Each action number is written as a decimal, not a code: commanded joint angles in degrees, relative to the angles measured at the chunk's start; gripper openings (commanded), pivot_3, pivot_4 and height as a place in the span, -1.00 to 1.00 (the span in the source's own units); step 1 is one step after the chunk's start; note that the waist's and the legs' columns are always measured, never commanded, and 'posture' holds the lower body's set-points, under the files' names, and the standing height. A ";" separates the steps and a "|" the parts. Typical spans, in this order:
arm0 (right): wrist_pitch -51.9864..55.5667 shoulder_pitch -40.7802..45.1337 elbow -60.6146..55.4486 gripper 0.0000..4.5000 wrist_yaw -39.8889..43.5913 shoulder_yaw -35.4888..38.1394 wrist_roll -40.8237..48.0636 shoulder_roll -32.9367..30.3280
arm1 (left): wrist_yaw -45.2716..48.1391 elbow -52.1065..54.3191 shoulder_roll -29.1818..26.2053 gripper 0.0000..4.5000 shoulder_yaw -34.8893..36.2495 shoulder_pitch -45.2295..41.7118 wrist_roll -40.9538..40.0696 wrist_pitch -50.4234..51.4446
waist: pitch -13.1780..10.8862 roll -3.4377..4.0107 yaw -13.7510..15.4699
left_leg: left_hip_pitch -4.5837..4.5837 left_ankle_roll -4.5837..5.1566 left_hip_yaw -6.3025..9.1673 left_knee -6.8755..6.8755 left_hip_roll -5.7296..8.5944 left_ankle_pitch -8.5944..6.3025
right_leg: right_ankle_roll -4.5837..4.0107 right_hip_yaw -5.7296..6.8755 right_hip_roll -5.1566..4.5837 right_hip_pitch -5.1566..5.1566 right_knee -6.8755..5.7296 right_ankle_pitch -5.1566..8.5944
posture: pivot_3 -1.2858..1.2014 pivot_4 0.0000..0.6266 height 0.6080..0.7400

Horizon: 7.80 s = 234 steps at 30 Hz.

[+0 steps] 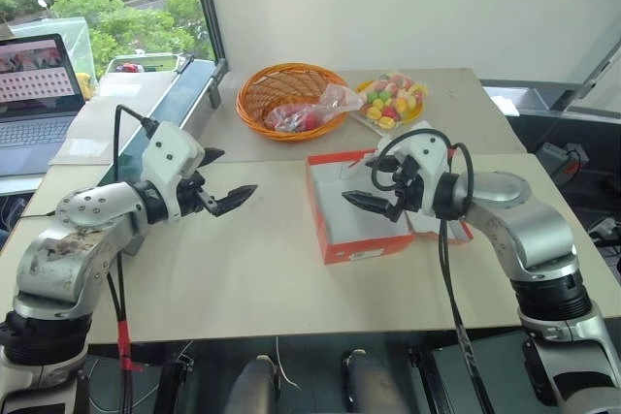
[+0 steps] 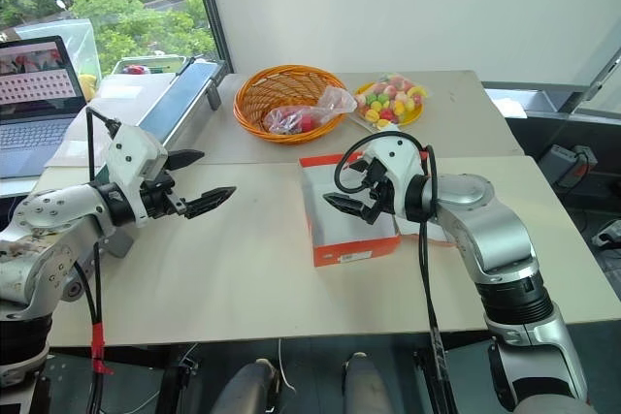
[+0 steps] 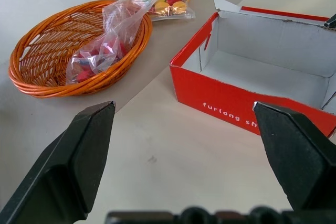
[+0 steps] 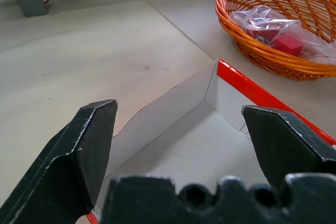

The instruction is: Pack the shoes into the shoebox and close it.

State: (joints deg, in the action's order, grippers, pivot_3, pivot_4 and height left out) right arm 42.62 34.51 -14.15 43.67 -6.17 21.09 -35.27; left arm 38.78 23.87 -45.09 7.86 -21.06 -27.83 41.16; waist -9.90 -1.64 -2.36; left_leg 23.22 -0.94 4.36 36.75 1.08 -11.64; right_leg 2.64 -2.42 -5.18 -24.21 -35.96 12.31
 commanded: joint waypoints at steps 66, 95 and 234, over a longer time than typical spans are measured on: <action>-13.96 9.20 13.65 1.00 3.65 -3.33 -9.32 8.31 | -16.96 -10.57 5.84 1.00 9.64 2.65 12.98 -9.33 | 0.00 0.00 -0.11 | -0.08 -0.02 0.01 0.02 0.01 0.01 | -0.09 -0.01 -0.01 -0.03 -0.15 -0.06 | 0.03 -0.52 1.00; -10.36 11.94 11.37 1.00 3.42 -4.50 -6.97 15.80 | -17.26 -25.09 6.29 1.00 21.45 5.59 11.08 -19.42 | 0.01 0.00 -0.16 | -0.13 -0.03 0.00 0.02 0.02 0.01 | -0.12 0.00 -0.04 -0.06 -0.21 -0.08 | 0.03 -0.52 1.00; 5.25 17.61 38.14 -0.80 -7.16 1.88 2.86 6.63 | -29.39 7.99 32.97 1.00 -2.15 0.81 -15.42 3.74 | 0.05 -0.11 0.14 | 0.01 -0.09 -0.03 0.10 0.03 0.03 | -0.16 -0.02 0.00 0.02 -0.02 -0.16 | 0.03 -0.52 1.00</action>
State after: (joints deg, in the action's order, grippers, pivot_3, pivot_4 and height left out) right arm 50.90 50.54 24.24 35.33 -5.18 25.49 -27.45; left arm 9.88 29.29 -12.59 5.49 -19.92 -42.96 46.37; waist -9.85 -1.75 -2.22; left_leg 23.24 -1.04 4.33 36.86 1.12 -11.61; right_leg 2.48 -2.44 -5.19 -24.20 -36.00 12.15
